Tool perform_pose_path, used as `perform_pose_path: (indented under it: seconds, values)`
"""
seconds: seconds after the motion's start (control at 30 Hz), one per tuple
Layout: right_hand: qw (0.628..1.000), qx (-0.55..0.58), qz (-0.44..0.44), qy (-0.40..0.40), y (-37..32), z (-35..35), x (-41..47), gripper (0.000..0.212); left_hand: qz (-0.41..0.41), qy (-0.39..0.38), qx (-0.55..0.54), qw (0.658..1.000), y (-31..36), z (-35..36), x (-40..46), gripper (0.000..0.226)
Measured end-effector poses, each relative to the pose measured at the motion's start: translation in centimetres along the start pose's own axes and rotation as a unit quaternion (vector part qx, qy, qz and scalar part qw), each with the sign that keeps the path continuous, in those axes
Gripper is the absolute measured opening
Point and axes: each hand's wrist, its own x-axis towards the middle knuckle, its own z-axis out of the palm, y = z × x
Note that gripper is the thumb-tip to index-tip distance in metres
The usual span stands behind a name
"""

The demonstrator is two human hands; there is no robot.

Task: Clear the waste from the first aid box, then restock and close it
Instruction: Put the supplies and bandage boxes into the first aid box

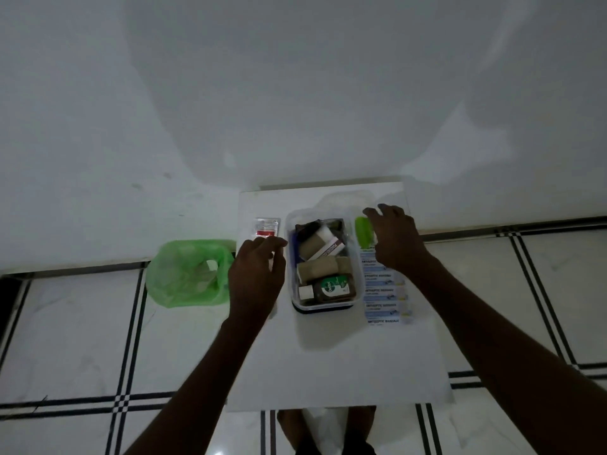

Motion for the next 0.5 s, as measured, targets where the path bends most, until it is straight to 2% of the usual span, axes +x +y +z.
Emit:
perform_pose_path:
  seconds: [0.1, 0.2, 0.3, 0.43, 0.5]
  values:
    - [1.000, 0.019, -0.011, -0.005, 0.6, 0.9, 0.8, 0.066, -0.014, 0.001, -0.024, 1.000, 0.1, 0.5, -0.5, 0.020]
    - [0.998, 0.039, -0.009, 0.047, 0.9, 0.3, 1.0, 0.060, -0.019, 0.011, -0.028, 0.999, 0.0, 0.4, -1.0, 0.019]
    - [0.990, 0.049, 0.007, 0.128, 1.1, -1.9, 0.7, 0.063, -0.061, 0.020, -0.039, 0.997, -0.8, 0.0, -1.8, 0.017]
    - [0.963, 0.130, -0.060, 0.229, -1.5, -4.9, -1.1, 0.061, -0.128, 0.007, -0.050, 0.990, -1.9, -0.3, -3.6, 0.019]
    - [0.954, 0.190, -0.093, 0.212, -4.4, -4.9, -1.9, 0.060, -0.153, 0.002, -0.047, 0.987, -2.7, -0.2, -4.8, 0.018]
